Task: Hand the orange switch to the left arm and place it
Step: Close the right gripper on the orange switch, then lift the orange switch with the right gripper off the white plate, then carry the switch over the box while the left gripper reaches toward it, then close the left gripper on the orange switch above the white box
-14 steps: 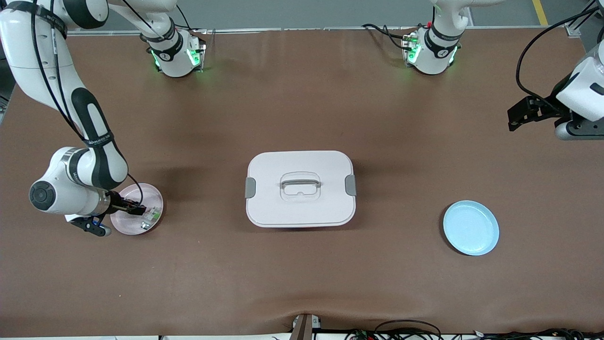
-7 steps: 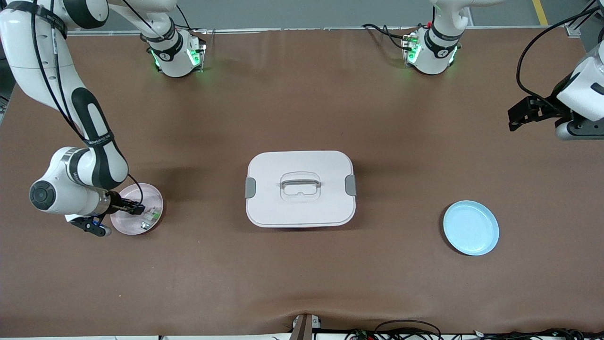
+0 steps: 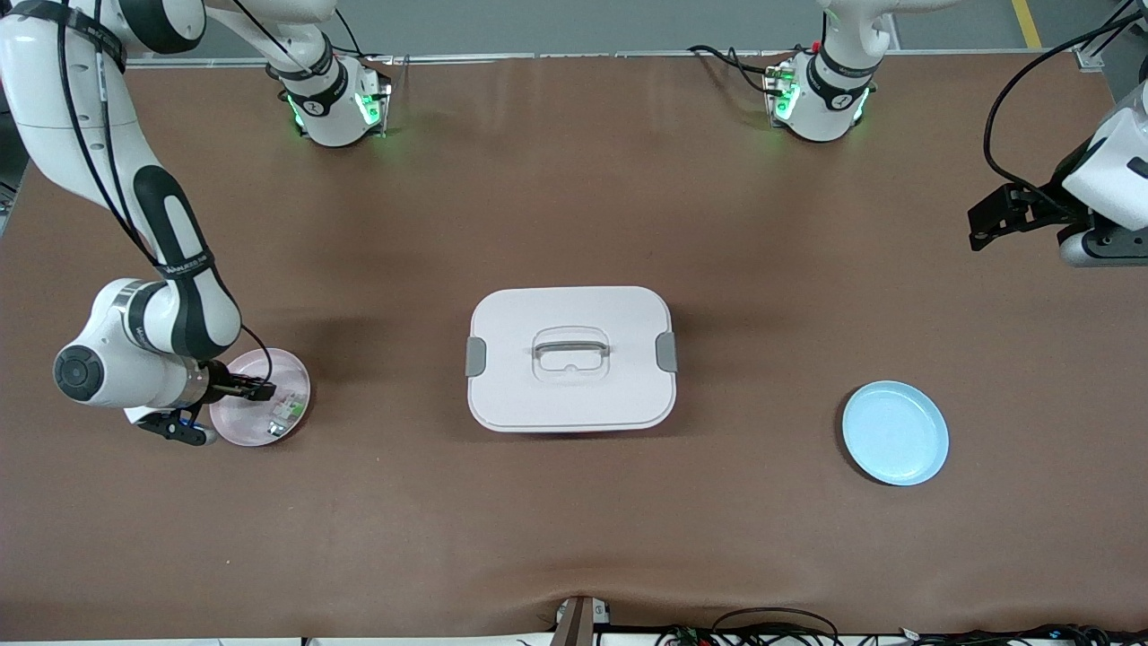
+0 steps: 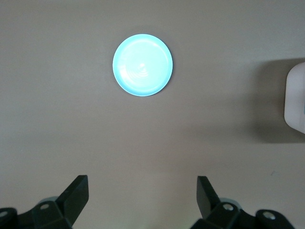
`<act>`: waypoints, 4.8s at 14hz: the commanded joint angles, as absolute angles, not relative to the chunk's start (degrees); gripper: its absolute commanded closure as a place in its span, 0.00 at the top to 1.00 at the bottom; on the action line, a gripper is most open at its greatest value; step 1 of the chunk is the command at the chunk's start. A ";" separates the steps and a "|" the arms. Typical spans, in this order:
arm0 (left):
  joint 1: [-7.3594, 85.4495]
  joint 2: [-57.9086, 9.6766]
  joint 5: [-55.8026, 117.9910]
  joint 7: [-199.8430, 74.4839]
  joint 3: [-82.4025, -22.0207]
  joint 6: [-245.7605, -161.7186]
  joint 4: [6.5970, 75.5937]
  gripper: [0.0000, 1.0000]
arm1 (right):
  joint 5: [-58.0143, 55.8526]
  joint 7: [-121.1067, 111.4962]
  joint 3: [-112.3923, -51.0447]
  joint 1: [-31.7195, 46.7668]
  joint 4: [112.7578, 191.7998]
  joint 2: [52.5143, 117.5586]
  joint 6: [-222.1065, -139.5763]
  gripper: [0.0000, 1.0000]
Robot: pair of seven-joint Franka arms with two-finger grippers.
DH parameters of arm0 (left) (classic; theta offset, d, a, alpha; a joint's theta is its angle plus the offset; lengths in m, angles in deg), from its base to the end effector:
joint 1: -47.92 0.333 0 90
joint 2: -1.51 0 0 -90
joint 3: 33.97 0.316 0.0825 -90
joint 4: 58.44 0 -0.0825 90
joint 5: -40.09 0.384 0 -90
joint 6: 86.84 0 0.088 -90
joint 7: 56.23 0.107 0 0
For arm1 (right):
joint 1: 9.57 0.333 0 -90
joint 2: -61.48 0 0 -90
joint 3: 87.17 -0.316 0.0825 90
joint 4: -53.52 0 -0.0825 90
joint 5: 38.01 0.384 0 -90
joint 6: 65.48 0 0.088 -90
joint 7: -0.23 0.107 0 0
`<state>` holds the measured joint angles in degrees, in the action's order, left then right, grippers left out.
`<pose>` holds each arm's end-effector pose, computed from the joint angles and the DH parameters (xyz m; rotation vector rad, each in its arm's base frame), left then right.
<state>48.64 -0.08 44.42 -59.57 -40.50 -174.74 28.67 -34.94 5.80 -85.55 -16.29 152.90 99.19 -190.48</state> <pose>0.5578 -0.0474 0.6299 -3.0677 0.0626 0.0122 0.6378 -0.0902 0.1845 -3.0678 0.4231 0.3262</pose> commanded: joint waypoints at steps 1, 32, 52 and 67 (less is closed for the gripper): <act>48.97 0.10 44.74 -59.13 -40.65 -174.91 28.57 1.00 | -34.94 4.09 -86.20 -18.36 151.53 96.73 -184.86 0.10; 32.63 -10.18 30.19 -84.53 -44.87 -175.52 19.43 1.00 | 12.69 68.85 -93.23 1.75 139.83 86.27 -175.59 0.01; 26.82 -23.98 6.87 -75.83 -44.87 -200.48 19.69 1.00 | 28.52 83.19 -93.23 13.01 139.83 88.12 -189.94 0.00; 25.51 -26.18 -2.28 -72.14 -44.78 -207.85 19.78 1.00 | 28.52 83.20 -93.23 13.54 139.83 88.12 -189.94 0.00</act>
<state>26.69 -25.58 -0.67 -73.08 -44.90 -205.38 20.60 27.28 82.34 -93.74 13.02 139.68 88.84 -189.78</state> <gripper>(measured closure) 0.000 0.273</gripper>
